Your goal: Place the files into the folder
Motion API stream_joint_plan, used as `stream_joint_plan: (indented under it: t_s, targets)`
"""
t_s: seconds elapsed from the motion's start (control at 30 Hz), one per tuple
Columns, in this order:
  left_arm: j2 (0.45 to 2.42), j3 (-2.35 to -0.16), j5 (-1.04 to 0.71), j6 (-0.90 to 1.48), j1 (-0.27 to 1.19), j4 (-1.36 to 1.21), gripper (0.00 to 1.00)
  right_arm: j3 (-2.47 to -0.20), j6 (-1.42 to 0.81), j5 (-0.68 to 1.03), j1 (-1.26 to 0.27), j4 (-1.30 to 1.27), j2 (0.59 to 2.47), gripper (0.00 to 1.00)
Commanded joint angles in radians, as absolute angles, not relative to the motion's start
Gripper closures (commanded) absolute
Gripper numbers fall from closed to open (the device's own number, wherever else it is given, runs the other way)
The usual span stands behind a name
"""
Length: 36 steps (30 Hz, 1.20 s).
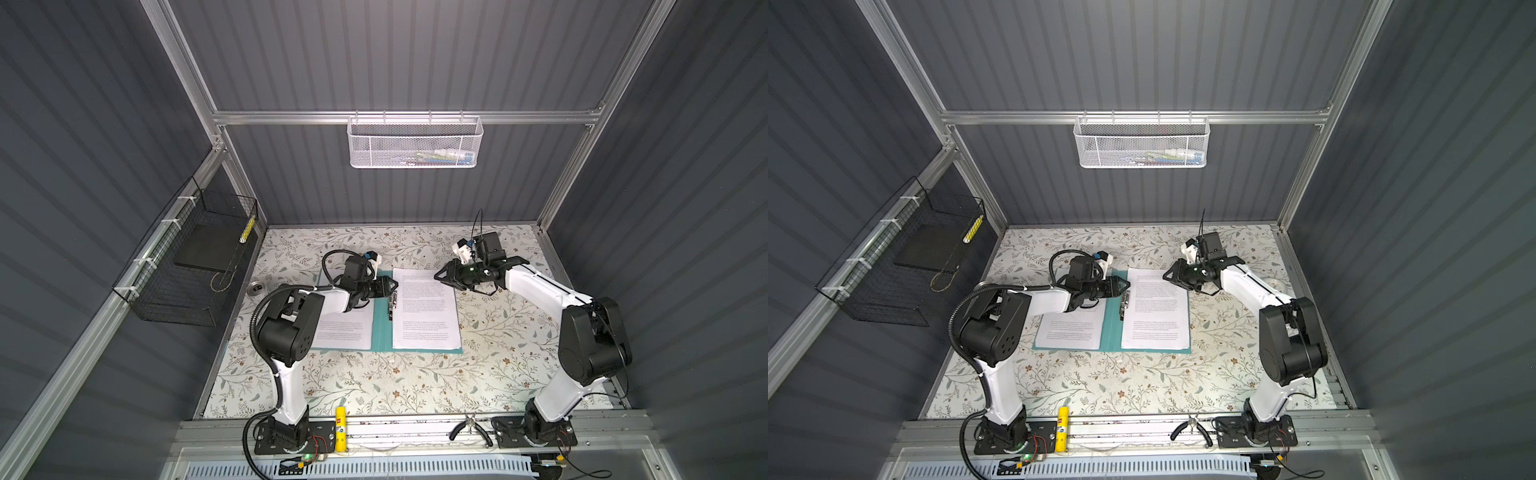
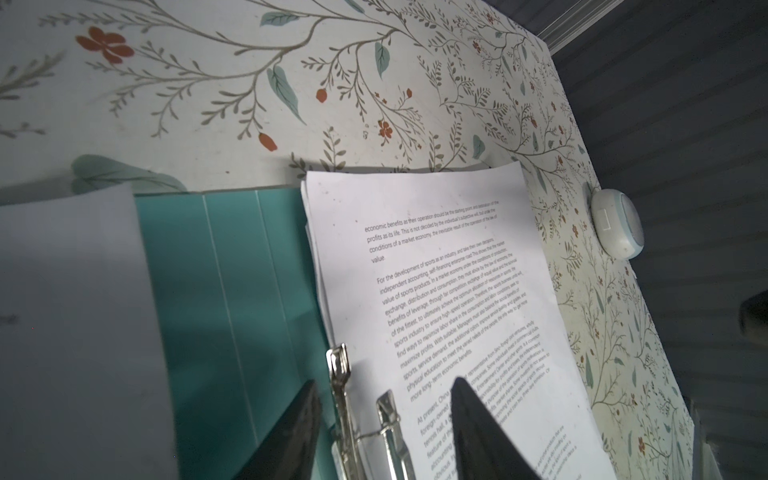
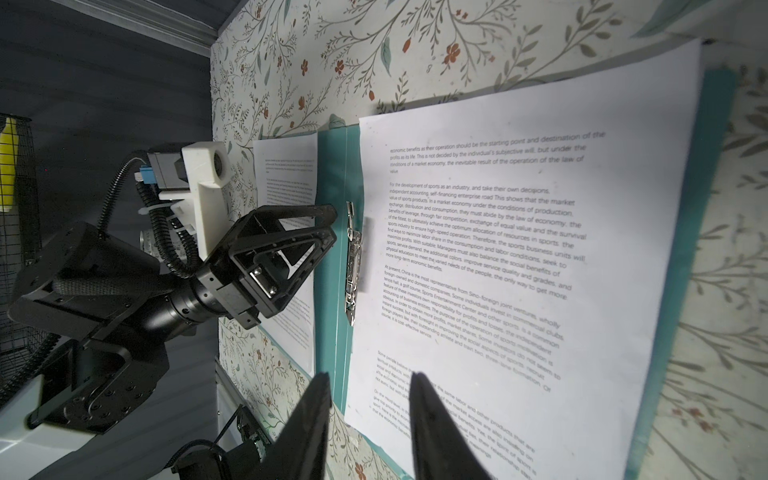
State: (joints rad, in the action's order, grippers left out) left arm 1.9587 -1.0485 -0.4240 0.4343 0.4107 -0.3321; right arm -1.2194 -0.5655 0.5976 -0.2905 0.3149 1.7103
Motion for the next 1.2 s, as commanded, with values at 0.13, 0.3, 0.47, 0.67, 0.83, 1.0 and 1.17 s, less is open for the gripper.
stream_joint_plan:
  t_s: [0.13,0.3,0.47,0.67,0.83,1.0,1.17]
  targets:
    - [2.002,-1.088,-0.443,0.457,0.405,-0.345,0.48,-1.214,-0.562,0.575,-0.293,0.305,1.690,0.65]
    - [2.022,-1.103,-0.464,0.463,0.405,-0.349,0.49,-1.213,-0.560,0.574,-0.293,0.305,1.695,0.65]
    - [2.039,-1.104,-0.471,0.478,0.405,-0.363,0.50,-1.211,-0.561,0.573,-0.293,0.310,1.684,0.65]
    - [2.056,-1.103,-0.502,0.505,0.405,-0.397,0.51,-1.219,-0.554,0.566,-0.291,0.322,1.675,0.65]
    - [2.048,-1.094,-0.506,0.509,0.405,-0.407,0.52,-1.218,-0.552,0.569,-0.291,0.321,1.676,0.65]
    - [2.037,-1.082,-0.517,0.512,0.405,-0.423,0.52,-1.219,-0.555,0.583,-0.290,0.313,1.685,0.65]
    - [2.013,-1.069,-0.518,0.511,0.404,-0.431,0.53,-1.219,-0.560,0.592,-0.291,0.309,1.691,0.65]
